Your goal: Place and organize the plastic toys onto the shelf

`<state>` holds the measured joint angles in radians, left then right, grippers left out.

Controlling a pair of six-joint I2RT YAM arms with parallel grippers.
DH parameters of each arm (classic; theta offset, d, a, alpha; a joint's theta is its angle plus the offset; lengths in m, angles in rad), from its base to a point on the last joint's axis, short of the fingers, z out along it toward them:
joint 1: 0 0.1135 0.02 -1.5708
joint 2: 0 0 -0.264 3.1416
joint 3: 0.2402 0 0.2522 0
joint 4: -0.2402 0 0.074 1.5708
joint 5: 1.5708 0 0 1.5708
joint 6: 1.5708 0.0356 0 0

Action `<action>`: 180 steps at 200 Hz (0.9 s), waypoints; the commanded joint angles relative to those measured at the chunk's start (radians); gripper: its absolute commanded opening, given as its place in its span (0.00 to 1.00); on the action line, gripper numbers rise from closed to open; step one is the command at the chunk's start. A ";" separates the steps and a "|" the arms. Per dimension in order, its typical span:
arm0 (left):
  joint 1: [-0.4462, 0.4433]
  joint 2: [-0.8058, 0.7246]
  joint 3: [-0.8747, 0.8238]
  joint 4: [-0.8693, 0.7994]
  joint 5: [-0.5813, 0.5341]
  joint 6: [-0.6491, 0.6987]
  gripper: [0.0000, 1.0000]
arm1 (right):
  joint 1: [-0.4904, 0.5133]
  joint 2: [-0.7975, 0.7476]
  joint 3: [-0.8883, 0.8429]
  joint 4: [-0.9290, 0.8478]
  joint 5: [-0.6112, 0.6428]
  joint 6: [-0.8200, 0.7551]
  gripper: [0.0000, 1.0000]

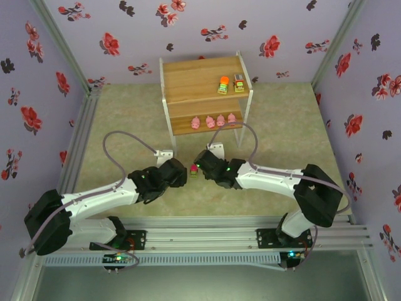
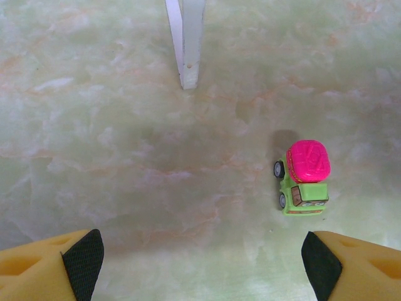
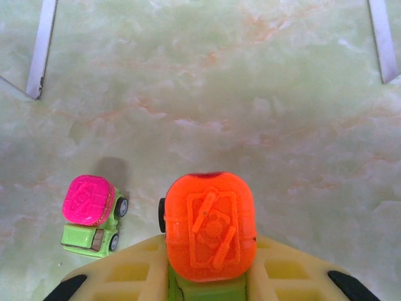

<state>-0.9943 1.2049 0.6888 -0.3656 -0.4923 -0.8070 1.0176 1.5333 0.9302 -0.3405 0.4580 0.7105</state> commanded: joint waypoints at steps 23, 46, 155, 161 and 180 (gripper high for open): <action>0.010 0.007 0.017 0.021 0.009 0.025 0.87 | 0.019 -0.067 0.033 -0.072 0.059 -0.022 0.19; 0.009 0.011 0.020 0.025 0.013 0.026 0.87 | 0.031 -0.098 0.056 -0.103 0.069 -0.025 0.19; 0.010 0.034 0.020 0.043 0.041 0.041 0.87 | 0.050 -0.214 0.192 -0.208 0.141 -0.105 0.19; 0.010 0.033 0.020 0.043 0.043 0.042 0.87 | 0.052 -0.216 0.202 -0.213 0.145 -0.111 0.19; 0.010 0.036 0.019 0.048 0.046 0.044 0.87 | 0.052 -0.219 0.235 -0.224 0.155 -0.130 0.19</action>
<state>-0.9936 1.2285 0.6891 -0.3389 -0.4564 -0.7834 1.0611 1.3388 1.1091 -0.5220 0.5606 0.6235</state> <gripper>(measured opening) 0.867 0.272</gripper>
